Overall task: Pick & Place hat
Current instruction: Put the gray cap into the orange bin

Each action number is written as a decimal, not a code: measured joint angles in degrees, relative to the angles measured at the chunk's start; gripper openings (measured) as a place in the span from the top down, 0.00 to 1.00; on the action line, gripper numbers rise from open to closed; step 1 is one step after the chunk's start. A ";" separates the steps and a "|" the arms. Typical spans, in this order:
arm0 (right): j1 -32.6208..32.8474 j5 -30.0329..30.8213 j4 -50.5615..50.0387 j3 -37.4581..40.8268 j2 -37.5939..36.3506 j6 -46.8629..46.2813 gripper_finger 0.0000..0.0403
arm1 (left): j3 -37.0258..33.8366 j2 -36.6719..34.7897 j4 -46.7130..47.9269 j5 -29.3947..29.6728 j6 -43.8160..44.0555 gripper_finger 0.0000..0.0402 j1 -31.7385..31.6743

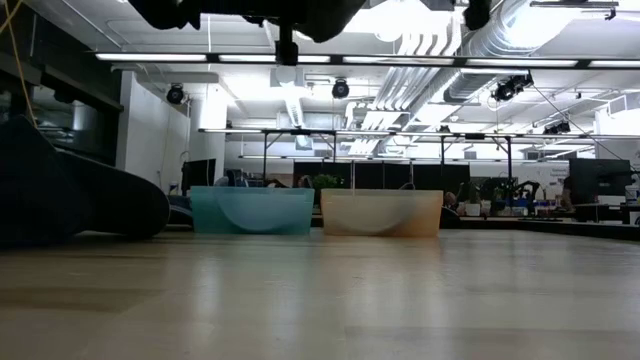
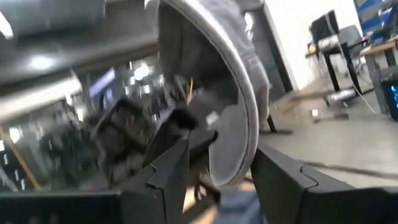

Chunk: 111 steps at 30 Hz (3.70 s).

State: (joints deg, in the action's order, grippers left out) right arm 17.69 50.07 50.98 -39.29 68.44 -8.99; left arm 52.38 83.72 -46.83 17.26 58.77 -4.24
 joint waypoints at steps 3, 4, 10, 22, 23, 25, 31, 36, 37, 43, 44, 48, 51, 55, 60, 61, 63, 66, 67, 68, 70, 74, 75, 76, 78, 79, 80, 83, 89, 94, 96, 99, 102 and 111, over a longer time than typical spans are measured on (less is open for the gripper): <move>1.99 0.63 -12.14 0.00 -5.18 -1.88 0.60 | 0.00 0.00 3.36 -3.36 -0.31 0.99 -1.12; 2.66 1.00 -15.57 0.00 -6.95 -2.71 0.60 | 0.00 0.00 4.59 -4.23 -0.75 0.99 -1.44; 6.19 1.93 -28.81 0.00 -16.80 -4.41 0.60 | -0.02 -0.02 10.75 -7.46 -6.90 0.99 -2.61; 8.64 2.43 -30.88 -1.40 -24.66 11.26 0.60 | 14.02 0.00 38.44 -9.82 -20.93 0.99 -2.54; 8.64 2.44 -31.59 -2.29 -24.22 13.07 0.60 | 15.93 0.00 41.77 -9.05 -22.24 0.99 -2.53; 8.64 2.55 -32.99 -4.66 -22.77 16.67 0.60 | 19.09 0.00 47.63 -7.06 -24.78 0.99 -2.55; 8.62 5.06 -36.94 -14.19 -15.49 26.05 0.60 | 24.88 0.61 61.26 -1.27 -29.99 0.99 -2.55; 6.83 5.13 -40.70 -21.43 -8.56 30.38 0.67 | 25.38 0.61 62.01 -0.71 -30.50 0.99 -2.55; 6.24 4.88 -41.34 -22.62 -7.23 30.92 0.71 | 25.38 0.61 62.11 -0.46 -30.49 0.99 -2.53; 2.51 2.49 -44.87 -28.44 -1.06 32.14 0.97 | 25.38 0.61 62.08 -0.33 -30.26 0.99 -2.53; 1.95 1.41 -45.22 -29.28 -0.32 32.09 0.97 | 25.38 0.61 62.05 -0.36 -30.13 0.99 -2.53; -0.13 -2.89 -48.25 -32.21 2.41 32.00 0.99 | 25.38 0.61 62.04 -0.50 -29.87 0.99 -2.53; -1.35 -2.48 -52.87 -34.42 4.54 32.26 0.96 | 25.38 0.61 62.04 -1.30 -29.81 0.99 -2.53; -1.59 -0.98 -58.04 -36.99 6.46 35.75 0.91 | 25.38 0.61 62.04 -1.68 -29.38 0.99 -2.53; -0.43 5.34 -60.92 -39.31 8.15 42.63 0.80 | 25.38 0.61 62.04 -1.80 -28.95 0.99 -2.53; -0.23 6.35 -61.01 -39.72 8.29 43.58 0.77 | 25.38 0.61 62.04 -1.81 -28.95 0.99 -2.53; 0.22 6.72 -61.52 -40.36 8.22 45.15 0.70 | 25.38 0.61 62.06 -2.02 -28.91 0.99 -2.53; 0.24 8.25 -62.80 -40.39 8.12 46.39 0.61 | 25.36 0.61 62.04 -2.59 -28.76 0.99 -2.53; -0.14 8.48 -63.88 -40.39 8.15 46.52 0.59 | 25.35 0.61 62.04 -2.60 -28.69 0.99 -2.53; -0.68 8.02 -65.45 -40.39 8.18 46.50 0.57 | 25.35 0.61 62.04 -2.69 -28.53 0.99 -2.53; -1.84 5.58 -68.94 -40.39 8.18 44.98 0.54 | 25.35 0.61 62.01 -2.76 -28.51 0.99 -2.53; -3.59 4.73 -71.36 -40.37 8.56 42.99 0.54 | 25.35 0.61 62.01 -2.76 -28.51 0.99 -2.53; -3.92 4.89 -71.27 -40.37 8.55 43.02 0.55 | 25.35 0.61 62.01 -2.76 -28.53 0.99 -2.53; -4.28 4.88 -70.89 -40.37 8.55 43.15 0.56 | 25.35 0.61 62.04 -2.78 -28.51 0.99 -2.53; -4.86 4.89 -70.37 -40.37 8.49 43.81 0.58 | 25.35 0.61 62.04 -3.20 -28.51 0.99 -2.53; -5.07 4.98 -70.51 -40.37 8.49 43.97 0.60 | 25.35 0.61 62.03 -3.47 -28.49 0.99 -2.53; -5.31 5.01 -70.98 -40.37 8.49 43.78 0.63 | 25.35 0.61 62.04 -3.57 -28.49 0.99 -2.53; -5.72 3.85 -74.62 -40.37 8.49 41.32 0.73 | 25.35 0.61 62.04 -3.63 -28.49 0.99 -2.53; -6.55 2.46 -81.39 -40.37 8.49 35.70 0.98 | 25.35 0.61 61.94 -4.97 -28.03 0.99 -2.55; -8.01 3.42 -86.37 -40.37 8.49 31.68 0.98 | 25.35 0.61 61.00 -9.58 -25.69 0.99 -3.38; -8.53 2.74 -89.18 -40.37 8.49 30.13 0.99 | 25.33 0.61 60.42 -11.34 -24.34 0.99 -4.01; -9.61 0.66 -92.45 -40.35 8.49 26.74 0.97 | 25.32 0.61 59.68 -14.23 -23.40 0.99 -4.94; -10.60 -0.30 -93.58 -40.35 8.49 24.16 0.97 | 25.31 0.61 59.62 -16.29 -22.40 0.99 -6.05; -9.14 -4.21 -89.31 -40.34 8.00 26.58 0.91 | 25.31 0.61 60.10 -19.50 -20.46 0.99 -7.93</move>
State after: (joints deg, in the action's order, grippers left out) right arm 8.54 45.86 -38.33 -79.63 76.44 17.59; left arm 77.69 84.33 13.27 -2.24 38.32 -12.16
